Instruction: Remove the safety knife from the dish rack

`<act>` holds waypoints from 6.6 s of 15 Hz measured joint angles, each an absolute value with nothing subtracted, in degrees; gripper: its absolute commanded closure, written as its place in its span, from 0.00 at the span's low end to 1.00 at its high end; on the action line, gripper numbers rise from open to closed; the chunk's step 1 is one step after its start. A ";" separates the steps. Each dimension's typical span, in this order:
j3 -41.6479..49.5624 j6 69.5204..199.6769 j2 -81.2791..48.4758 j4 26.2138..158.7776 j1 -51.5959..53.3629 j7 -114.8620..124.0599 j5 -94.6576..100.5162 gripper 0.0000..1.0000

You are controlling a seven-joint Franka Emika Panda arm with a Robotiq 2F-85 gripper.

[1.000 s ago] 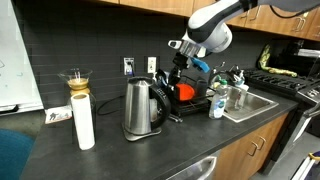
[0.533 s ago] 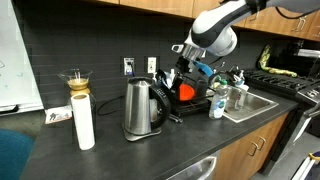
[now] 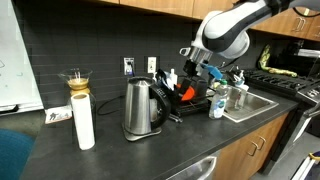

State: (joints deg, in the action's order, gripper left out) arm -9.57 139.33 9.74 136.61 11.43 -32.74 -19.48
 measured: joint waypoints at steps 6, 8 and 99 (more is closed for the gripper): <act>-9.57 138.61 12.72 140.55 11.52 -24.40 -15.39 0.00; -9.57 138.40 13.04 141.33 11.51 -20.29 -12.95 0.00; -11.01 163.22 -9.52 140.24 14.23 46.49 22.06 0.93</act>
State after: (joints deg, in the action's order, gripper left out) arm -11.01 163.22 -9.52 140.24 14.23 46.49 22.06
